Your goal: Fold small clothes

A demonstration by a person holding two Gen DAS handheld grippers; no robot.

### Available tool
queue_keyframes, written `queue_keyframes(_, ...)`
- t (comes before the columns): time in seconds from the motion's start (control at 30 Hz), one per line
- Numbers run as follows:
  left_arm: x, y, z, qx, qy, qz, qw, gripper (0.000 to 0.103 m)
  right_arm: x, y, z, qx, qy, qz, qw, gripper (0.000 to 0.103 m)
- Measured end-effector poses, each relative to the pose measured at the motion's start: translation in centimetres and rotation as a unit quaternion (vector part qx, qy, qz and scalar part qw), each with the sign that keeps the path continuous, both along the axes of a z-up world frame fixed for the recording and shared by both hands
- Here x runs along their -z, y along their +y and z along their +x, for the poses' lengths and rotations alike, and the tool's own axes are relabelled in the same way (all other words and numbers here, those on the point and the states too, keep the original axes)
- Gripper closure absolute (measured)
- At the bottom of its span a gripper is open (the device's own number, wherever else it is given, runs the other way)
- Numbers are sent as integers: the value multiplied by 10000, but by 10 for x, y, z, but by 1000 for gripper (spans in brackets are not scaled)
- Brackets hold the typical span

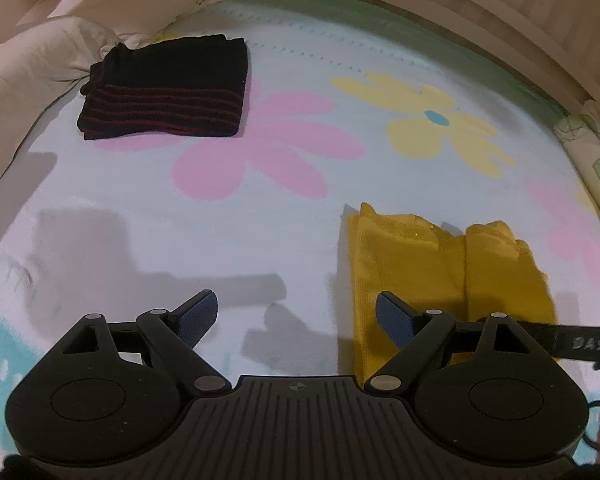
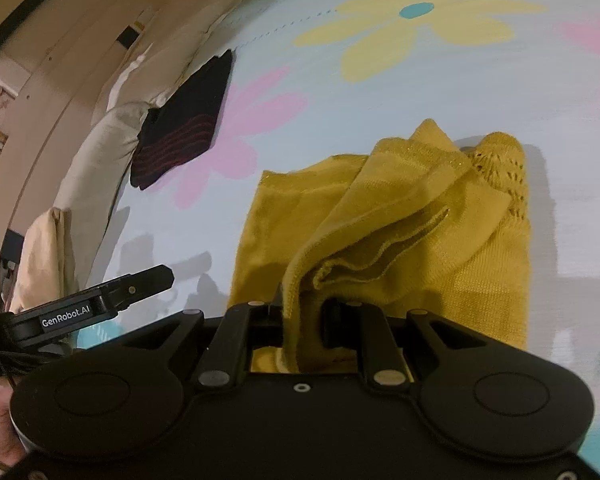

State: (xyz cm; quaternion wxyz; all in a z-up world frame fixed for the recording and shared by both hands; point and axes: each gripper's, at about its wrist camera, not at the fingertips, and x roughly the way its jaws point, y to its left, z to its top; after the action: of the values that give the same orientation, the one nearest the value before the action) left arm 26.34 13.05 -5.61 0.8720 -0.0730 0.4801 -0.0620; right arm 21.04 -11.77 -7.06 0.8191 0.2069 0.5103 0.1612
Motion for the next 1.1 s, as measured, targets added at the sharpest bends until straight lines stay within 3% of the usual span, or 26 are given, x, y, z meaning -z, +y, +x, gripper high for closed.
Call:
queue_keyframes(0.13, 0, 2, 0, -25, -4, -6, 10000, 16, 5, 13, 1, -94, -6, -120, 9999, 57)
queue_keyframes(0.3, -2, 4, -1, -132, -19, -98, 9999, 16, -5, 23, -1, -266, -210, -86, 9994, 43)
queue_keyframes(0.7, -3, 5, -2, -146, -42, -135, 9998, 16, -23, 12, -6, -305, -647, 633, 9954, 42)
queue_keyframes(1.1, 4, -49, -6, 569, -42, -543, 9969, 16, -11, -53, -12, 547, -351, 270, 9975, 42)
